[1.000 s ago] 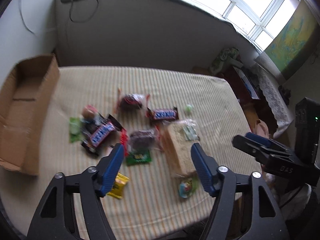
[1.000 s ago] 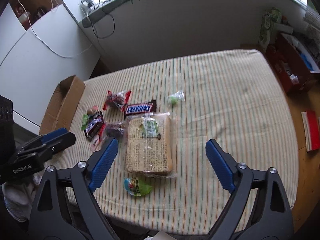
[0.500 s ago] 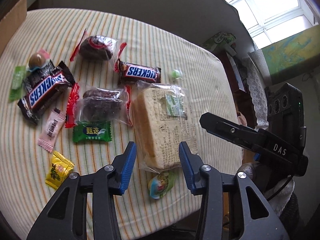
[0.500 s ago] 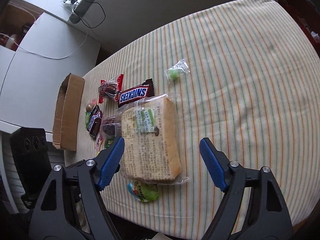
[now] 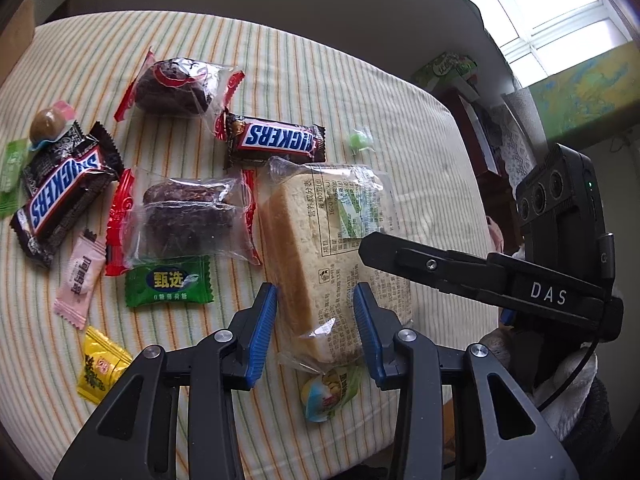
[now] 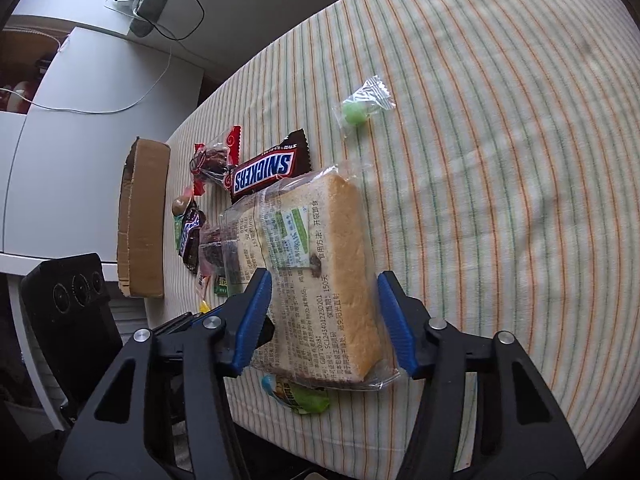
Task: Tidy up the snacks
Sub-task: 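Move the right tool to the bagged bread slice and close on it, then carry the bread slice with the right tool into the cardboard box and open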
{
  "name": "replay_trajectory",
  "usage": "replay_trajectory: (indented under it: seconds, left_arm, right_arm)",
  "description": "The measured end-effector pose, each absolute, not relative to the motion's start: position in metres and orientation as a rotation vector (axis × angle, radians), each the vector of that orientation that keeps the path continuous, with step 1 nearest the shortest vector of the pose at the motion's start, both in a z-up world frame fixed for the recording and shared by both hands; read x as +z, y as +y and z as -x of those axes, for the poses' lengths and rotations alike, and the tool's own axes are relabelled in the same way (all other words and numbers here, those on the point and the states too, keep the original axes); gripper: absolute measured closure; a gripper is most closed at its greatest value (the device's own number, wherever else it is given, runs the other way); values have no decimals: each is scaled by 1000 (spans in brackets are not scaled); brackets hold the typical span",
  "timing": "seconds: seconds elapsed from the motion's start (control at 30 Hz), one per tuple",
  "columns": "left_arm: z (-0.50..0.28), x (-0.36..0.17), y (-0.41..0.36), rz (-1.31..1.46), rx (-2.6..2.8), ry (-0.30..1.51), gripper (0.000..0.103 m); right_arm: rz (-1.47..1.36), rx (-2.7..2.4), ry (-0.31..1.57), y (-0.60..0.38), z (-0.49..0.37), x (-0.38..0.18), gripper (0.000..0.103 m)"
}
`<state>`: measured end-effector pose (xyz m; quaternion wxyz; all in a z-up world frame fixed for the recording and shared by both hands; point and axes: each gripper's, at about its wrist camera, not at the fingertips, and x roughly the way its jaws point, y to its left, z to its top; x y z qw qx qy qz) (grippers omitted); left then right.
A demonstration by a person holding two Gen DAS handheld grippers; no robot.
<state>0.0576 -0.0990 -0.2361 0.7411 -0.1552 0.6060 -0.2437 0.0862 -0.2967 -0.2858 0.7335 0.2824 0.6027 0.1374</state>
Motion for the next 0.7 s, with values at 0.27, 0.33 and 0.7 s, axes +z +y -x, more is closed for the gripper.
replay_trajectory:
  seconds: [0.27,0.33,0.7]
  left_arm:
    - [-60,-240,-102,380,-567,1318,64]
    - [-58,-238,-101,367,-569,1309,64]
    - [-50,-208,-100,311,-588,1224,64]
  right_arm:
    - [-579,315,1332,-281,-90,-284,46]
    - [-583,308,1331,-278,-90,-283,49]
    - [-556,319,1285,-282,-85,-250,52]
